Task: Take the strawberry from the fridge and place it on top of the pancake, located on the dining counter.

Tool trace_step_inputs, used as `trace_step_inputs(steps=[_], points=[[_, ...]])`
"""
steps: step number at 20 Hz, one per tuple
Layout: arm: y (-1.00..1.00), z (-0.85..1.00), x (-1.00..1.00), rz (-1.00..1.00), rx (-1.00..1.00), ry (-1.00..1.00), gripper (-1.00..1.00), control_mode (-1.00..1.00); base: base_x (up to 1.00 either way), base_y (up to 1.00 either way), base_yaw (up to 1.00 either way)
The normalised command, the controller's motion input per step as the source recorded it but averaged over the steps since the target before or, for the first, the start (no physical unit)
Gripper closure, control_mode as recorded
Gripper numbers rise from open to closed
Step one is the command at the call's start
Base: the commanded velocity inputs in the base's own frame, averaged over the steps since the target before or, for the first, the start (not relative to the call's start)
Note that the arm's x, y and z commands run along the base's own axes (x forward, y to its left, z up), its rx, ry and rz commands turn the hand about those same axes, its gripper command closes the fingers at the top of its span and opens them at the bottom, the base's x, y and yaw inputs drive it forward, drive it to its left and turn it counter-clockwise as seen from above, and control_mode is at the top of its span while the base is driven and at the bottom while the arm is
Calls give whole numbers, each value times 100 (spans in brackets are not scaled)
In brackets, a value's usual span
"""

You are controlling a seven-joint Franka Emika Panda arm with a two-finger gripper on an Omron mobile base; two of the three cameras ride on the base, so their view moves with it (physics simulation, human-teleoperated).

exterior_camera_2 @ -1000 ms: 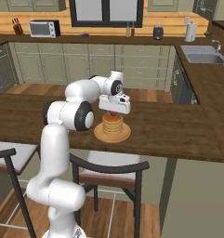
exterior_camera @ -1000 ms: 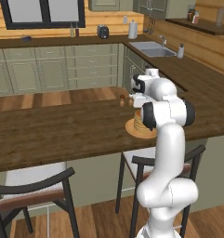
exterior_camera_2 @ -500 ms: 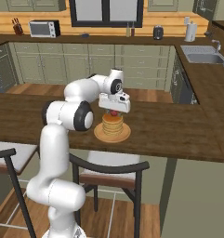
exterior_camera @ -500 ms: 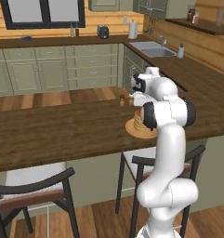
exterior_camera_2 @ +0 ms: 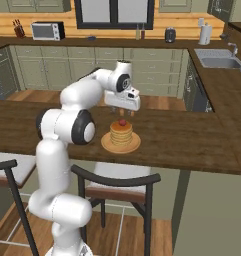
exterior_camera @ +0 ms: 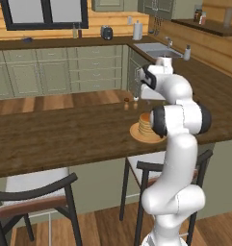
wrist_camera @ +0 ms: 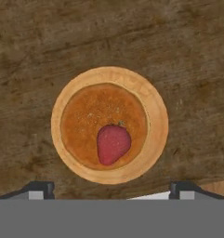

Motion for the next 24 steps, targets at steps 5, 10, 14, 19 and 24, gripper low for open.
trace_step_inputs(steps=[5, 10, 14, 19, 24], points=[[0, 31, -41, 0, 0, -23, -100, -100, 0, 0, 0], [-1, 4, -50, 0, 0, -24, -100, -100, 0, 0, 0], [0, 0, -41, 0, 0, -17, -100, -100, 0, 0, 0], [0, 16, -47, 0, 0, -23, -100, -100, 0, 0, 0], [-1, 47, -46, -6, 0, -25, -100, -100, 0, 0, 0]])
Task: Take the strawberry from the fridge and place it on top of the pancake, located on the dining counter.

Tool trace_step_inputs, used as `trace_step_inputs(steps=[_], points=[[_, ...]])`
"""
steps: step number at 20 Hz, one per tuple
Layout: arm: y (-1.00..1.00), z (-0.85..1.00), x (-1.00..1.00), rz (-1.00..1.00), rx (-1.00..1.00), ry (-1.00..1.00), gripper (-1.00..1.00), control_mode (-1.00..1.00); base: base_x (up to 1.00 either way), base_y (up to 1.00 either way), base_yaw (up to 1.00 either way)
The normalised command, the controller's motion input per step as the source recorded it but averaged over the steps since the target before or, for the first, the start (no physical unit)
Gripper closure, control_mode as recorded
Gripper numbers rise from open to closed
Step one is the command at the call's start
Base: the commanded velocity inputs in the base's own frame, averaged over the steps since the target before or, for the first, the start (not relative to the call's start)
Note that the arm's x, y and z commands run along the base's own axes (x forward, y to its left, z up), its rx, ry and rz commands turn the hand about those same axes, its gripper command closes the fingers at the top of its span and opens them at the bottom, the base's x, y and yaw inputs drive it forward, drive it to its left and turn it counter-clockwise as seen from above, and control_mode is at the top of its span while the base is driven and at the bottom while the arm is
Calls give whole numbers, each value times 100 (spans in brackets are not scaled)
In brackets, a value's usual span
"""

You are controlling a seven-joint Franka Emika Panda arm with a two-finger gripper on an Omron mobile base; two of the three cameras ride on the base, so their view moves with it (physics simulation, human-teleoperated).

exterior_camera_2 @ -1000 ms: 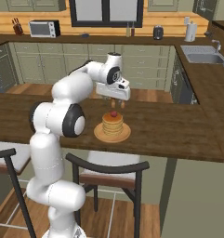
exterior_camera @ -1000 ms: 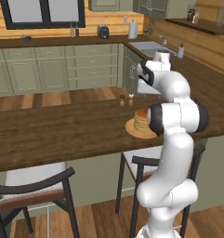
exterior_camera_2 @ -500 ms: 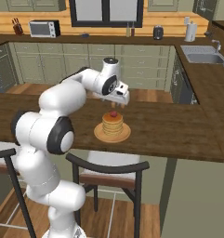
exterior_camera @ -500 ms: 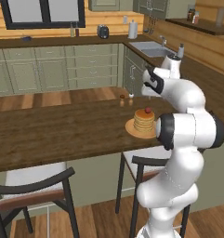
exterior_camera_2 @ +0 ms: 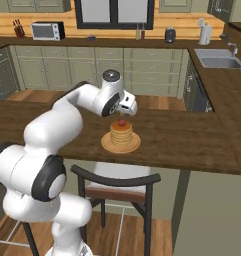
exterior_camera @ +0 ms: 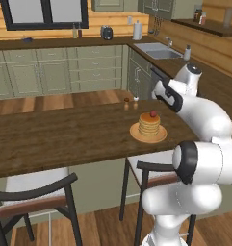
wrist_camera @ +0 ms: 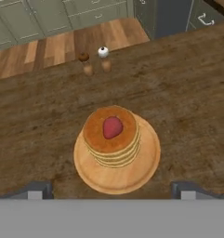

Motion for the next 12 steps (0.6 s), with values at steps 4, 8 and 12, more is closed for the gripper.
trace_step_inputs(steps=[4, 8, 12], points=[[-1, 48, -44, -9, 0, -22, -100, -100, 0, 0, 0], [0, 31, -42, -7, 0, -21, -100, -100, 0, 0, 0], [0, 30, -41, -6, 0, -16, -100, -100, 0, 0, 0]])
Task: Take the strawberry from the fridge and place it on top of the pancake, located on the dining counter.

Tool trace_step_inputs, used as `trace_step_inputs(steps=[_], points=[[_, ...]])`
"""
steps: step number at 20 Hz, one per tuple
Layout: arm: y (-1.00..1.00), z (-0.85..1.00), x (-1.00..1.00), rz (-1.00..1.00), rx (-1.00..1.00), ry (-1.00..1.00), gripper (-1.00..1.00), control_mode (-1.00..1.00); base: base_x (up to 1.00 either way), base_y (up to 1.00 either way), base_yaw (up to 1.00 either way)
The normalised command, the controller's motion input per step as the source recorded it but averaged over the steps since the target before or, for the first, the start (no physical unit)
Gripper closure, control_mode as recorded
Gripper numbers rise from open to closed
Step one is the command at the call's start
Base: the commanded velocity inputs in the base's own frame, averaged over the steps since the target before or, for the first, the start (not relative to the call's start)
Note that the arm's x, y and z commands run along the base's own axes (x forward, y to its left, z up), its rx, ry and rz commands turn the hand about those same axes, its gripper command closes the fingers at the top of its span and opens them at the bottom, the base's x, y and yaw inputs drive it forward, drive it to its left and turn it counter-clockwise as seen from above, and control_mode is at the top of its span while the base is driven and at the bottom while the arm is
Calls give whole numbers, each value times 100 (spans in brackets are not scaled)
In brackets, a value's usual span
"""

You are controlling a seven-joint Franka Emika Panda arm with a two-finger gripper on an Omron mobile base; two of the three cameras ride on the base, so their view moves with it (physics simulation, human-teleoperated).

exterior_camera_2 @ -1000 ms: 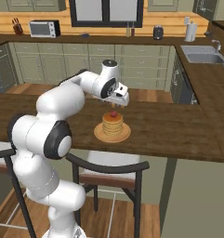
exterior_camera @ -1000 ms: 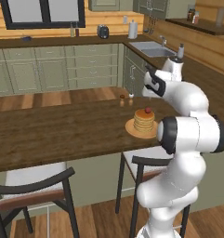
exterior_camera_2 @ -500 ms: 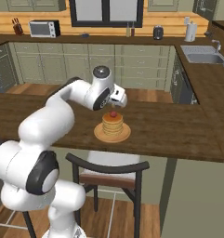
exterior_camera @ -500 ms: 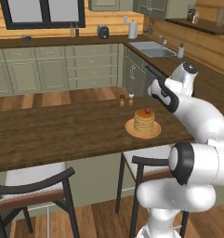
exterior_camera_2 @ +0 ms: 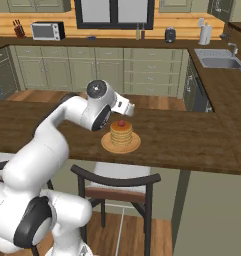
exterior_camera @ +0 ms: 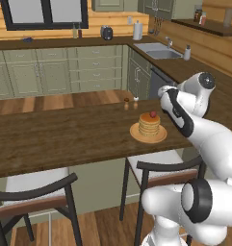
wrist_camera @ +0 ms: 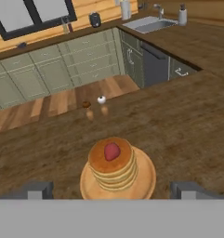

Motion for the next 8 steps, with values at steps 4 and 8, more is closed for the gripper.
trace_step_inputs(steps=[4, 8], points=[[0, 6, -22, -3, 0, -5, -100, -100, 0, 0, 0], [0, 7, -22, -1, 0, -3, -100, -100, 0, 0, 0]])
